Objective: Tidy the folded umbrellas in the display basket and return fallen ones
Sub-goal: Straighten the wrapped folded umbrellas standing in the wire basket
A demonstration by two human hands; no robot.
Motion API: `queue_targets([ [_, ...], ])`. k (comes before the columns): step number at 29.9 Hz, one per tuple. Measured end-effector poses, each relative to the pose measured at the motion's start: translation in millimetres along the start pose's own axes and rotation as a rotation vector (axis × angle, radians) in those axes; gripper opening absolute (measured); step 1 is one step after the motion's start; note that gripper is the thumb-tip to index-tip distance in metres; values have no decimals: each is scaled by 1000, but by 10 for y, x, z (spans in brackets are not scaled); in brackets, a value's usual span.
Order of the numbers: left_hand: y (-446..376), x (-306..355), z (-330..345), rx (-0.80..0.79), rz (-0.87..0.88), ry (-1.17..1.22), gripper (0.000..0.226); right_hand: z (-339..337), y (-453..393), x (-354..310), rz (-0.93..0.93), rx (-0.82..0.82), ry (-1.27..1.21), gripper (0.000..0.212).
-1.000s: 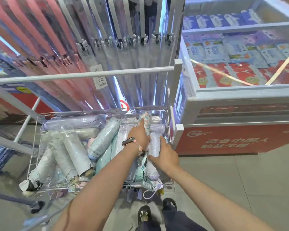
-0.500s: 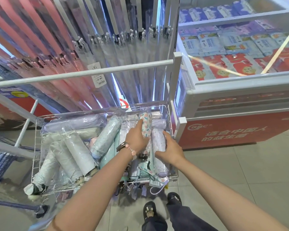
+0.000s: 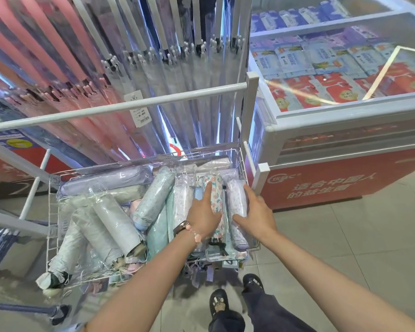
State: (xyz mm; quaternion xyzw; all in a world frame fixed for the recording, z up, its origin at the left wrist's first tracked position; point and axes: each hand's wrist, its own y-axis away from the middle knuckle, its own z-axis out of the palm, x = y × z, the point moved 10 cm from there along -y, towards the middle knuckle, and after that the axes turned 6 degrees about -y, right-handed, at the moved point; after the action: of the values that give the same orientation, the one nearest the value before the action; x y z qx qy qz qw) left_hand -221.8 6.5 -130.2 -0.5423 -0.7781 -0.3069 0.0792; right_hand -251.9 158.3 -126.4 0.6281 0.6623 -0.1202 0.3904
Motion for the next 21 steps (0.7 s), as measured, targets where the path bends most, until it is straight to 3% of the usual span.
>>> queue_targets([
  [21, 5, 71, 216, -66, -65, -89, 95, 105, -47, -79, 4, -38, 226, 83],
])
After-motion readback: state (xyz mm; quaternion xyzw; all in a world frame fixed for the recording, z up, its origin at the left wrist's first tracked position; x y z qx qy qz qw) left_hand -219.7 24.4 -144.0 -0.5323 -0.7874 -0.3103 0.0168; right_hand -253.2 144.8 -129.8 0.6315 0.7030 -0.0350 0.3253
